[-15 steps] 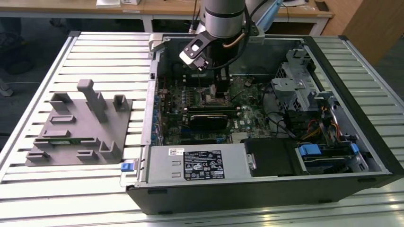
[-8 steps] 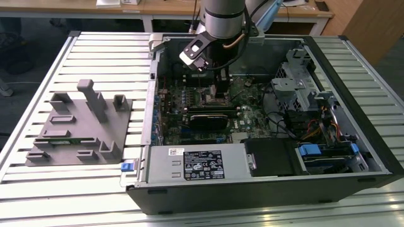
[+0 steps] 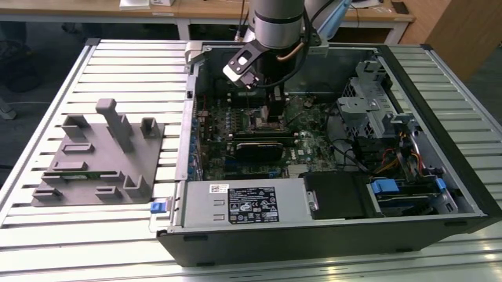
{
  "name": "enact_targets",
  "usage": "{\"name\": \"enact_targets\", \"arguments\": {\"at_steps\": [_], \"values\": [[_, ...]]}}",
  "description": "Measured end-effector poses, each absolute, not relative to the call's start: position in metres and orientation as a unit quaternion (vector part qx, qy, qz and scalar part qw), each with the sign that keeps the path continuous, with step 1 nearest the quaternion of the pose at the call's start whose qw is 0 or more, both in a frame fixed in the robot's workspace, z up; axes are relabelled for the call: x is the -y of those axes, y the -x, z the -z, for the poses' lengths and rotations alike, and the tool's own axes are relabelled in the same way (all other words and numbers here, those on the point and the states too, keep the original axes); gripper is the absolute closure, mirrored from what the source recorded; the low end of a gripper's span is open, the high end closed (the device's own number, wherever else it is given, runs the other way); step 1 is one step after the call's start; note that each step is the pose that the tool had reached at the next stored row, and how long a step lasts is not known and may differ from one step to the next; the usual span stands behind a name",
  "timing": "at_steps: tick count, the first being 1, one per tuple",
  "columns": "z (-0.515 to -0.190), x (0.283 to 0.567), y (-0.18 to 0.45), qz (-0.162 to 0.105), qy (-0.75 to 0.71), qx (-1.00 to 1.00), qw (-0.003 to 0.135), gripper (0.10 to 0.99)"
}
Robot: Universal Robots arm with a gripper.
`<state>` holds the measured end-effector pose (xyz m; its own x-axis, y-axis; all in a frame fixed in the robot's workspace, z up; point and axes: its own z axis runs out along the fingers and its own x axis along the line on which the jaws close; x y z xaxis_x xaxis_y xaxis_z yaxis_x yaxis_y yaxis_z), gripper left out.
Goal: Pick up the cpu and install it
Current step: 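Place the cpu into insertion slot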
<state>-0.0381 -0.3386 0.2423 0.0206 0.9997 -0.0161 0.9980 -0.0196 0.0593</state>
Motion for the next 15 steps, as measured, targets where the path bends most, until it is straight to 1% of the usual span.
{"name": "enact_targets", "arguments": {"at_steps": [15], "values": [[-0.2348,0.3376,0.0411,-0.015,-0.714,-0.700,0.027,0.553]]}}
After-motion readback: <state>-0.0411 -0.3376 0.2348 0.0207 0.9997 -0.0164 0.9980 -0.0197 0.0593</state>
